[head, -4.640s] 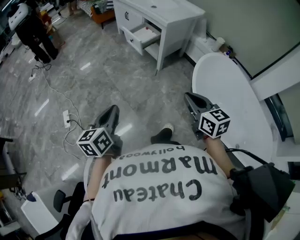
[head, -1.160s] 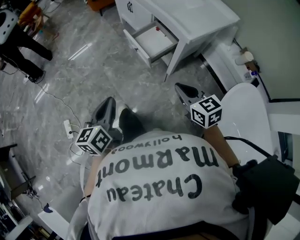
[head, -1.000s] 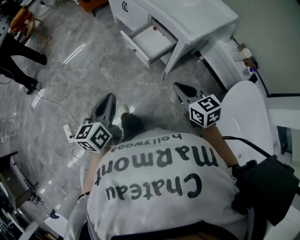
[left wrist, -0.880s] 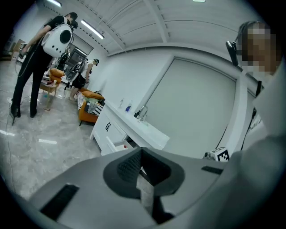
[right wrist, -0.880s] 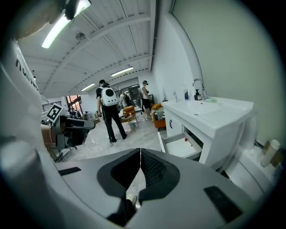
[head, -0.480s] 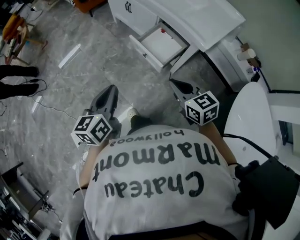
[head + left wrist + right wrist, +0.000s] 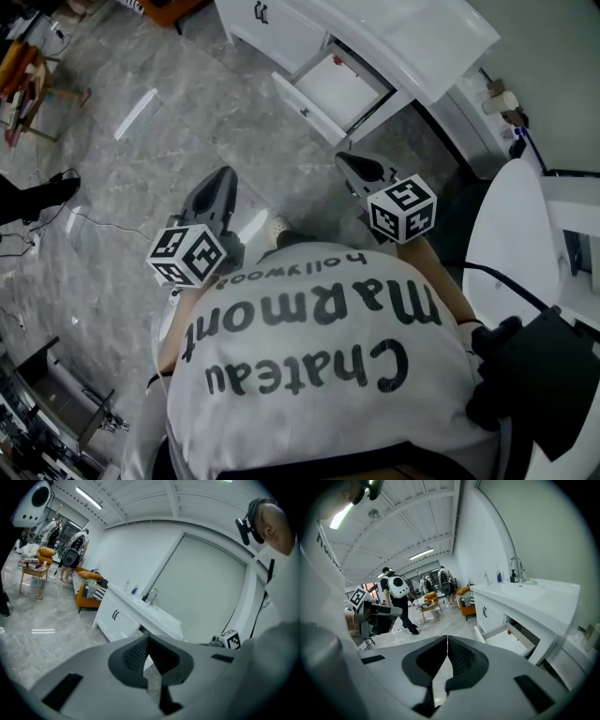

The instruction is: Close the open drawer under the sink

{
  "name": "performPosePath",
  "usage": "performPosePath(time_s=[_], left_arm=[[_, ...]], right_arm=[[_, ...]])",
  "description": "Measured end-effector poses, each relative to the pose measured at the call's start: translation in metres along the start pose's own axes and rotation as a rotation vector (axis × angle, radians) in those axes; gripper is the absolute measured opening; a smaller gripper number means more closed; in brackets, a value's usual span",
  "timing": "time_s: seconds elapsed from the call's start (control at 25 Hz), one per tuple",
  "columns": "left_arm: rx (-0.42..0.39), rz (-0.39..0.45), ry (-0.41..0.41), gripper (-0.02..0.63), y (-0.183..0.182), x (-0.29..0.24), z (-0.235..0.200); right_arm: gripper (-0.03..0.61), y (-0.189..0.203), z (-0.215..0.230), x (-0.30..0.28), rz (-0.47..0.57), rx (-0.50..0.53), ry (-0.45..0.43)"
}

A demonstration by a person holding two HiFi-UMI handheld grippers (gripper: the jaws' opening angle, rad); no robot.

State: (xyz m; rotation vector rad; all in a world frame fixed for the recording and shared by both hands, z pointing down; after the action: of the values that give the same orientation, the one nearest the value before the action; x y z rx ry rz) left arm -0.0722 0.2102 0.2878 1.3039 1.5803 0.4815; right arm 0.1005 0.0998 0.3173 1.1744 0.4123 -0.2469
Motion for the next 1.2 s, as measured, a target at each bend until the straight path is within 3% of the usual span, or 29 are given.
performPosePath(time_s=[0.52, 0.8, 1.04, 1.2], left_arm=[[-0.017, -0.013, 0.032, 0.009, -0.016, -0.006, -0.044], [-0.031, 0.023, 0.014, 0.009, -0.024, -0.002, -0.058], [-0.066, 0.015, -0.035, 0.009, -0.009, -0.014, -0.077], [-0.114, -0.019, -0.053, 0.009, -0.005, -0.020, -0.086]], right_arm=[[0.012, 0.007, -0.006, -0.056, 0.024, -0.135, 0.041], [0.012, 0.006, 0.030, -0.072, 0.114, -0.241, 0.140], [0.012, 0.035, 0.053, -0.102, 0.076, -0.289, 0.155], [0.012, 0.050, 0.063, -0.121, 0.099, -0.406, 0.212]])
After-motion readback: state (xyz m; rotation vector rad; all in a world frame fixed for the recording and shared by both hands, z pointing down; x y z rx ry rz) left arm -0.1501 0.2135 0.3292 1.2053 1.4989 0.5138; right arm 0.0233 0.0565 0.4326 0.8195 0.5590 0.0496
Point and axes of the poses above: the fingertips, and each gripper's own axes: x backward along the fingers, z to its right, y out of its underside, the point moved 1 cm from there along x, backward along the fingers, and after that the axes turned 11 degrees about -y, right-handed, at the moved point
